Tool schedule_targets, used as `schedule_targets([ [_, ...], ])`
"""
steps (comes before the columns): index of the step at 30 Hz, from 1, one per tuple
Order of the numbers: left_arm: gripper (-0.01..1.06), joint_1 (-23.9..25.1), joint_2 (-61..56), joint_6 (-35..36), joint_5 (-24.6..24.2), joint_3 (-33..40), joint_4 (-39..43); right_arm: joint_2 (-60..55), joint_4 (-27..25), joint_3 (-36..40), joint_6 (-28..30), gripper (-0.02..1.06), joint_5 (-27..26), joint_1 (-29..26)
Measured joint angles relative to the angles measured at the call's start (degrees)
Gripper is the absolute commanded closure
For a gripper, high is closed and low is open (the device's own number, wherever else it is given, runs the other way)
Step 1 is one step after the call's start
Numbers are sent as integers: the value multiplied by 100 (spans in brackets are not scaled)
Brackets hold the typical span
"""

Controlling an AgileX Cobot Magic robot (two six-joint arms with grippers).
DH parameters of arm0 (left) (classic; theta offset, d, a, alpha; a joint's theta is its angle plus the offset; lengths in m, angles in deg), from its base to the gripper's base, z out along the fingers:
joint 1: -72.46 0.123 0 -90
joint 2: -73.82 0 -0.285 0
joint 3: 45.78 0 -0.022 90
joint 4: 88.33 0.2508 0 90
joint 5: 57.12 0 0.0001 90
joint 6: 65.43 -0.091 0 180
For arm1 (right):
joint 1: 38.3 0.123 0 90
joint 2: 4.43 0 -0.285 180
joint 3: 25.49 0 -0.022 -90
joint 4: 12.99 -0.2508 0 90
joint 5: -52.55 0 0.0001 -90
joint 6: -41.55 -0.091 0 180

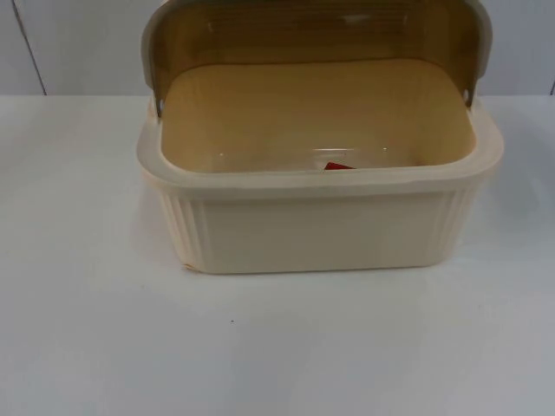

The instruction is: Open the box lid with the left hand, place the block into the box with the right hand, then close the box lid with the left hand.

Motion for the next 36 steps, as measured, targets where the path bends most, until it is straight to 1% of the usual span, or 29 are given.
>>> schedule_targets([
  [1, 0, -99, 87, -377, 27, -17, -24, 0, 0, 0, 0, 5, 9, 0],
  [2, 0, -99, 87, -377, 27, -17, -24, 0, 0, 0, 0, 5, 9, 0],
  [5, 0, -403, 394, -1318, 129, -41, -78, 11, 0, 0, 0, 5, 47, 0],
  [8, 0, -569, 691, -1868, 292, -41, -415, 11, 0, 0, 0, 5, 82, 0],
  [9, 0, -569, 691, -1868, 292, -41, -415, 11, 0, 0, 0, 5, 82, 0],
  [14, 0, -625, 1022, -2994, 271, -41, -1618, 11, 0, 0, 0, 5, 96, 0],
  [15, 0, -625, 1022, -2994, 271, -41, -1618, 11, 0, 0, 0, 5, 96, 0],
  [18, 0, -648, 1109, -3304, 232, -41, -2056, 11, 0, 0, 0, 5, 96, 0],
  [25, 1, -648, 1156, -3584, -125, -41, -2163, 11, 0, 0, 0, 5, 99, 0],
  [27, 4, -648, 1237, -3624, -155, -41, -2175, 11, 0, 0, 0, 5, 99, 0],
  [28, 8, -648, 1237, -3624, -155, -41, -2175, 11, 0, 0, 0, 5, 99, 0],
  [29, 8, -648, 1283, -3648, -159, -41, -2175, 11, 0, 0, 0, 5, 99, 0],
  [30, 16, -648, 1330, -3647, -159, -41, -2175, 11, 0, 0, 0, 5, 109, 0],
  [34, 39, -648, 1464, -3650, -181, -41, -2185, 11, 0, 0, 0, 5, 109, 0],
  [35, 39, -648, 1489, -3662, -181, -41, -2185, 11, 0, 0, 0, 5, 109, 0],
  [36, 43, -648, 1489, -3661, -193, -41, -2185, 11, 0, 0, 0, 5, 109, 0],
])
